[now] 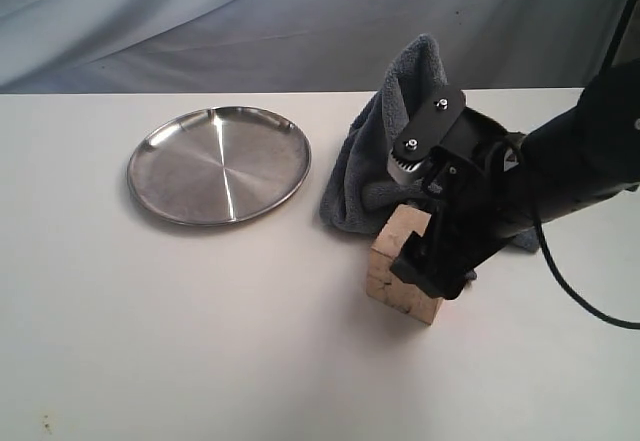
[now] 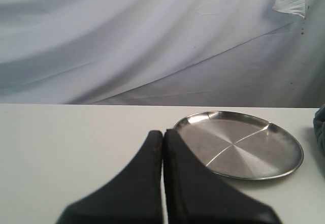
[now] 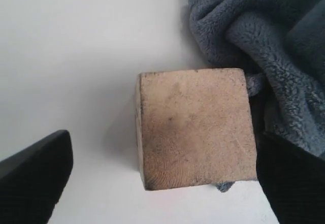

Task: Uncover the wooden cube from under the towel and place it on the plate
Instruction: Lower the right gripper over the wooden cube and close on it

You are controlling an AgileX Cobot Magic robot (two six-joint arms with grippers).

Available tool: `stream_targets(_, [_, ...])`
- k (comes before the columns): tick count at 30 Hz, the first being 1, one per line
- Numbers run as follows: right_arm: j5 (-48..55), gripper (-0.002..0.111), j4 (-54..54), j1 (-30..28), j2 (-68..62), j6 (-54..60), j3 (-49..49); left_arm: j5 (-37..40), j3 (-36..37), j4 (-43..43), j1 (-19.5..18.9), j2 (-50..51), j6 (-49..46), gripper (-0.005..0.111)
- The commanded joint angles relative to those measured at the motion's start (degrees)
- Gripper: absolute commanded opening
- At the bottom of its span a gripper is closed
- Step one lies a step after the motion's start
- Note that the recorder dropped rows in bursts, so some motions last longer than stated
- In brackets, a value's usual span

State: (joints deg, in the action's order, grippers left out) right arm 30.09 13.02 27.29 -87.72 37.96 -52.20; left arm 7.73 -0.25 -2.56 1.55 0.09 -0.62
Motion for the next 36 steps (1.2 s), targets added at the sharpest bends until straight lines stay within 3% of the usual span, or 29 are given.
stream_targets(1, [2.0, 0.089, 0.4, 0.1, -1.3, 1.5, -1.2, -0.1, 0.3, 0.0, 0.0, -0.1, 0.1, 0.001])
stream_targets(7, [7.8, 0.089, -0.2, -0.1, -1.3, 1.5, -6.6, -0.1, 0.3, 0.0, 0.0, -0.1, 0.1, 0.001])
stream_targets(16, [9.8, 0.089, -0.4, -0.9, -4.0, 0.0, -7.2, -0.1, 0.3, 0.0, 0.0, -0.1, 0.2, 0.001])
stream_targets(36, [3.4, 0.089, -0.4, -0.8, -6.7, 2.3, -7.2, -0.1, 0.3, 0.0, 0.0, -0.1, 0.2, 0.001])
